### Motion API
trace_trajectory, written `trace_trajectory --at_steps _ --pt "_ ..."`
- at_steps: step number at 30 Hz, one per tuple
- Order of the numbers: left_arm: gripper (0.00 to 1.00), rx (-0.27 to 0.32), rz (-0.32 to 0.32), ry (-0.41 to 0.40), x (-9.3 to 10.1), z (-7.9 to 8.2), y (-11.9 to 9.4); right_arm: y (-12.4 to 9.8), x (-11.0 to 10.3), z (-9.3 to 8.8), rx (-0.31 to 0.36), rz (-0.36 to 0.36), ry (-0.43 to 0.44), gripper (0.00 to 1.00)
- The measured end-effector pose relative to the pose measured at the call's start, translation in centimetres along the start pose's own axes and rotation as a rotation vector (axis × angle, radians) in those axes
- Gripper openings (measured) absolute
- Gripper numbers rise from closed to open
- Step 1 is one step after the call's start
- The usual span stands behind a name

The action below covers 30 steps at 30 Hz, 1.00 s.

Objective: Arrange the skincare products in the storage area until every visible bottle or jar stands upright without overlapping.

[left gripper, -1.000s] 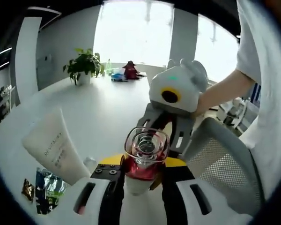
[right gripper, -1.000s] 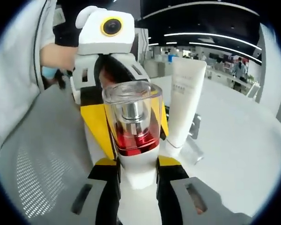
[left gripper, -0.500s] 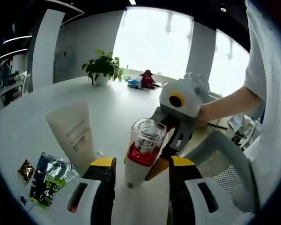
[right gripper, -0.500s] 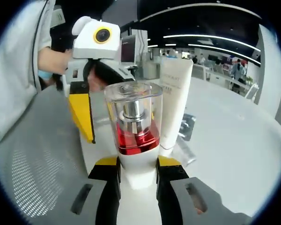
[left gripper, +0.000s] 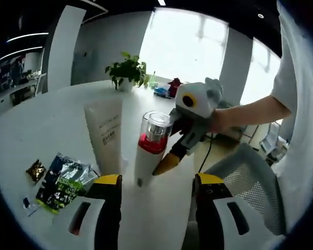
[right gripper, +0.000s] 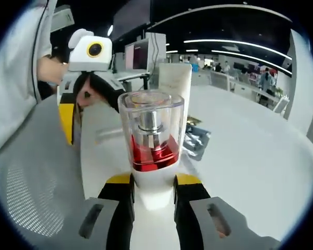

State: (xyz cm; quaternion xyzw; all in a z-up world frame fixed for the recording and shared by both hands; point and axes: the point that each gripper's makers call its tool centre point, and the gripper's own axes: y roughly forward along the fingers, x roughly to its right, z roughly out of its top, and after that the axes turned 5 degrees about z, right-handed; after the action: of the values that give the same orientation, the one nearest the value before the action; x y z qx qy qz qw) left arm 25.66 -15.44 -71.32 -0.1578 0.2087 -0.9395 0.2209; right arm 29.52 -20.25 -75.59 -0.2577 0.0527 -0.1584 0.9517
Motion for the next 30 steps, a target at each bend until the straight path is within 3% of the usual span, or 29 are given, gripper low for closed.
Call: trace_trajectory --at_steps 15,30 --pt "0.68 0.001 0.156 -0.103 -3.1 -2.1 -3.2 1.0 2.9 0.3 -0.03 0.027 -0.049 0.27" --pt "0.79 0.003 0.211 -0.139 -4.5 -2.7 -4.1 1.5 4.1 0.5 -0.016 0.041 -0.043 0.27"
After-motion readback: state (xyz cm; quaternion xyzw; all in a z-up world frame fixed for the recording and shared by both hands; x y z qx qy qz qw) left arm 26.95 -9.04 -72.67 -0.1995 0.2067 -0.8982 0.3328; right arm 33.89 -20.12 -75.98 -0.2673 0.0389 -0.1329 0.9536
